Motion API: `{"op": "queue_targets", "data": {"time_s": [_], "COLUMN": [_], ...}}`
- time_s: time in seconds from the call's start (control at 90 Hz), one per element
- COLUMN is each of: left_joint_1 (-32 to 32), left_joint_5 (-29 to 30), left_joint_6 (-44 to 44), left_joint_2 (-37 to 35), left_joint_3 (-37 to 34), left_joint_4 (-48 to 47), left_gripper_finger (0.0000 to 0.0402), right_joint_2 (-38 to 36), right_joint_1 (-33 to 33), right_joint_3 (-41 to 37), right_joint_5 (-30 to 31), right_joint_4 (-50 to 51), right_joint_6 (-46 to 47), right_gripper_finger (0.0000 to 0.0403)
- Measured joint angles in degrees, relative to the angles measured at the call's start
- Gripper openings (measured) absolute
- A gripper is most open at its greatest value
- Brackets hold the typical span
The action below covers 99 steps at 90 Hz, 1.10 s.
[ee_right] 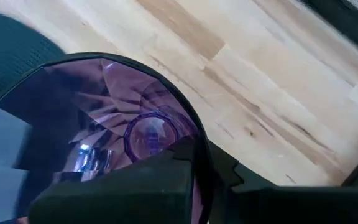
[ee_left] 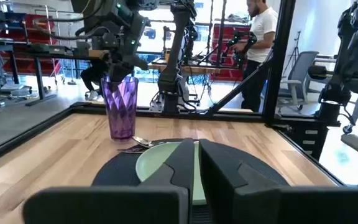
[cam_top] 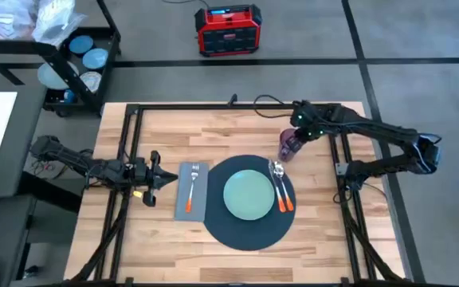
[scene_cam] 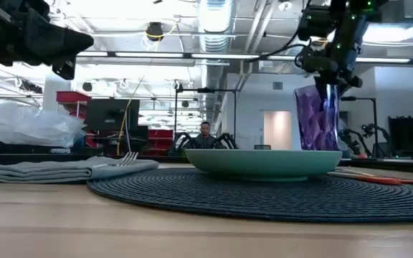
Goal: Set table place
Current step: Move the purple glass to the right side of the blue placemat, then return to Home Position
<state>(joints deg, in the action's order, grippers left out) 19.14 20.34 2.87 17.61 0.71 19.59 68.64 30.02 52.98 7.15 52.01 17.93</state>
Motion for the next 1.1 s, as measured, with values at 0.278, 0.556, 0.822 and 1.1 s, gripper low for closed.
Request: {"op": "queue_targets", "data": {"time_s": [0.278, 0.556, 0.822, 1.1], "left_joint_1": [0.0, 0.0, 0.0, 0.0], "left_joint_5": [0.0, 0.0, 0.0, 0.0], "left_joint_6": [0.0, 0.0, -0.2, 0.0], "left_joint_2": [0.0, 0.0, 0.0, 0.0], "left_joint_3": [0.0, 0.0, 0.0, 0.0], "left_joint_4": [0.0, 0.0, -0.1, -0.9], "left_gripper_finger": [0.0008, 0.0008, 0.0008, 0.0008], "right_joint_2": [-0.3, -0.3, -0.5, -1.0], "right_joint_1": [-0.3, -0.4, -0.8, -0.7], "right_joint_3": [-3.7, -4.0, 0.8, 9.7], "right_joint_5": [-1.7, -2.5, -2.4, -2.3], "right_joint_4": [-5.7, -5.2, -5.5, 3.6], "right_joint_6": [-3.2, -4.9, -4.8, -7.2], "right_gripper_finger": [0.0009, 0.0069, 0.0104, 0.0109]}}
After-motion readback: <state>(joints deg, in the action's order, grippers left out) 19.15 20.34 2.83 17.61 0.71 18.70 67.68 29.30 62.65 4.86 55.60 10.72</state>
